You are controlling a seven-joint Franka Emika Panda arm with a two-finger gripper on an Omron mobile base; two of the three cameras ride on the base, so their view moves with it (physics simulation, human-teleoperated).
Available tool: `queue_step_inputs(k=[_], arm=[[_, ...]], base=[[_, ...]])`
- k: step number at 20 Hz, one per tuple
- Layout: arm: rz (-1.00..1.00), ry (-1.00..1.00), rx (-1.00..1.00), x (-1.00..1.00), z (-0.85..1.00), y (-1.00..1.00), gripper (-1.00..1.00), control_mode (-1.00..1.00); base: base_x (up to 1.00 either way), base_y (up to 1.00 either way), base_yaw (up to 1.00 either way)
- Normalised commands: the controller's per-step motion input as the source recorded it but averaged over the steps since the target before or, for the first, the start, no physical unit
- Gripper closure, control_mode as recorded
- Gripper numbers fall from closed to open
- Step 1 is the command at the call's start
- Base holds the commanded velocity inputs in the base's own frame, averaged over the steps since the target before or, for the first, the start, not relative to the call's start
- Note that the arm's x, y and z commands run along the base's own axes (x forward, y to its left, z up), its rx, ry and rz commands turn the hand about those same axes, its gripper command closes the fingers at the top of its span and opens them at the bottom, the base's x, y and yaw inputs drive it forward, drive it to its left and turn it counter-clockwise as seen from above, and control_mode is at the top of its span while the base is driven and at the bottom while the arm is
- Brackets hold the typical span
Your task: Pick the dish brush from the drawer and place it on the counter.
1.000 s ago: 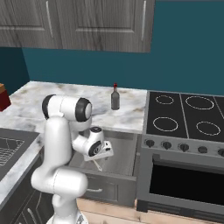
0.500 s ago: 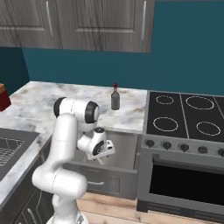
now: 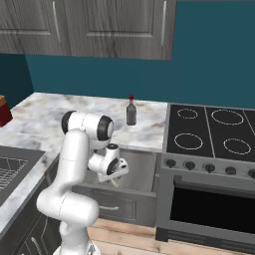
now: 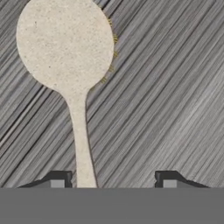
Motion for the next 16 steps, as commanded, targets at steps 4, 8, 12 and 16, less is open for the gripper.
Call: queue_step_inputs(k=[4, 8, 12, 16], arm=[[0.01, 0.02, 0.00, -0.04, -0.11, 0.00, 1.00, -1.00], [0.00, -0.02, 0.00, -0.14, 0.08, 0.00, 1.00, -1.00], [0.03, -0.11, 0.02, -0.43, 0.60, -0.02, 1.00, -1.00], [0.01, -0.22, 0.07, -0.52, 1.00, -0.17, 1.00, -1.00]], base=[[0.00, 0.00, 0.00], [0.00, 0.00, 0.00], [0.00, 0.00, 0.00], [0.00, 0.00, 0.00]])
